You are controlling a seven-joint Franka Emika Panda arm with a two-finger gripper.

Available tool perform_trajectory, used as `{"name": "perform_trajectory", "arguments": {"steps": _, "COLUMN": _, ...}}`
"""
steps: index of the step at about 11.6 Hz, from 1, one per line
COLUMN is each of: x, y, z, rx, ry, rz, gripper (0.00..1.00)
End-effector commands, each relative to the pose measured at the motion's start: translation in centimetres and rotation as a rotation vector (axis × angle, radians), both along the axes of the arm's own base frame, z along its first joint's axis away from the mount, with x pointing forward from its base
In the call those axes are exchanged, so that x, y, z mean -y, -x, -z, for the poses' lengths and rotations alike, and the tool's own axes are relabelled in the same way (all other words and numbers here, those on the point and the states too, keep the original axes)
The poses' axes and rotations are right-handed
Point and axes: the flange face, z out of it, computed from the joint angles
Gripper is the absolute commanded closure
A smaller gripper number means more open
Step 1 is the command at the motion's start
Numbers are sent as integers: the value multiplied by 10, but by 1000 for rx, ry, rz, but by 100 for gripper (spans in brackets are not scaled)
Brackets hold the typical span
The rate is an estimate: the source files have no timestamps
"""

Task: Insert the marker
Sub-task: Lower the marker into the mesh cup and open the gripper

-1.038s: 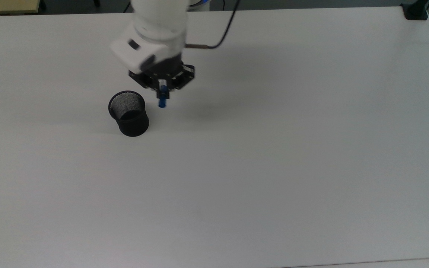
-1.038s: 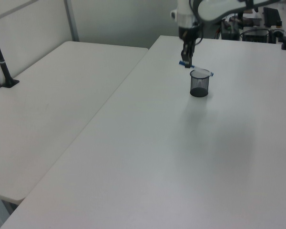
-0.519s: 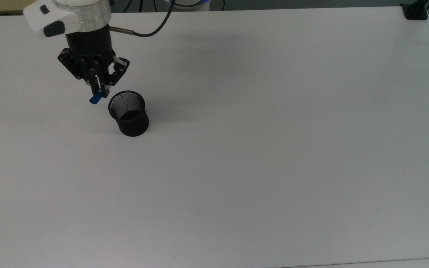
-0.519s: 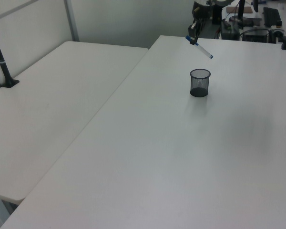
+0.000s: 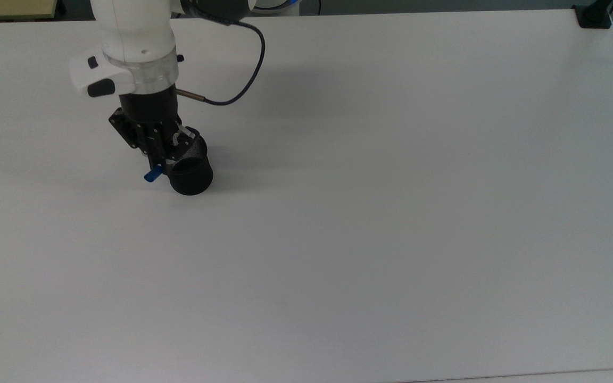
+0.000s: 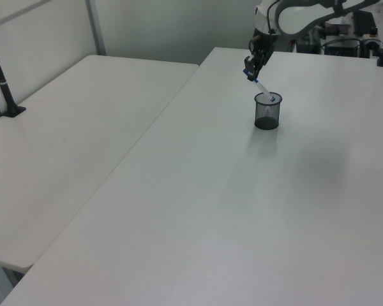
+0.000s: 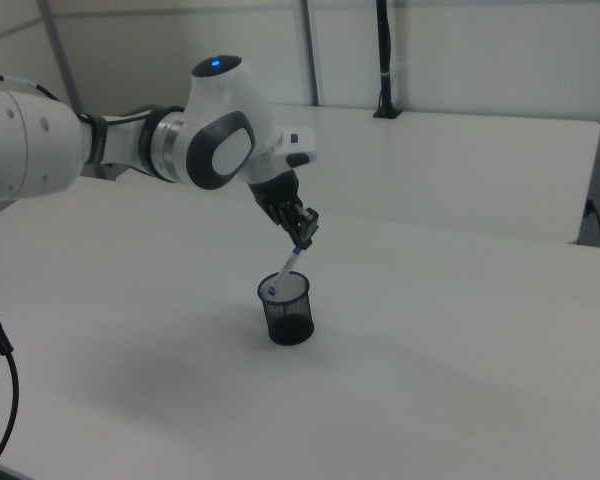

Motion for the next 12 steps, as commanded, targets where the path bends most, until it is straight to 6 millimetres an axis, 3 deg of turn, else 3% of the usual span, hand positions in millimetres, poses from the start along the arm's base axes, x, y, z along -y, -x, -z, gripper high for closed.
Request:
{"name": "perform_trajectory", "arguments": {"steps": 1, "x": 0, "y": -2, "z": 14, "rx": 20, "ry": 7, "rz": 20, "gripper": 94}}
{"name": "perform_trajectory", "arguments": {"steps": 3, "x": -1, "y": -1, "z": 18, "rx": 9, "ry": 11, "rz": 16, "gripper": 90}}
{"name": "perform_trajectory", "arguments": {"steps": 4, "x": -1, "y": 0, "z": 18, "rx": 2, "ry": 11, "rz": 15, "gripper": 80}}
{"name": "perform_trajectory", "arguments": {"steps": 7, "x": -2, "y": 7, "z": 18, "rx": -44, "ry": 0, "rz": 21, "gripper": 38}}
{"name": "perform_trajectory", "arguments": {"steps": 8, "x": -4, "y": 12, "z": 14, "rx": -75, "ry": -7, "rz": 22, "gripper": 35}}
{"name": "perform_trajectory", "arguments": {"steps": 10, "x": -13, "y": 23, "z": -8, "rx": -113, "ry": -21, "rz": 16, "gripper": 27}}
{"name": "perform_trajectory", "arguments": {"steps": 12, "x": -20, "y": 40, "z": -42, "rx": -153, "ry": -42, "rz": 6, "gripper": 2}}
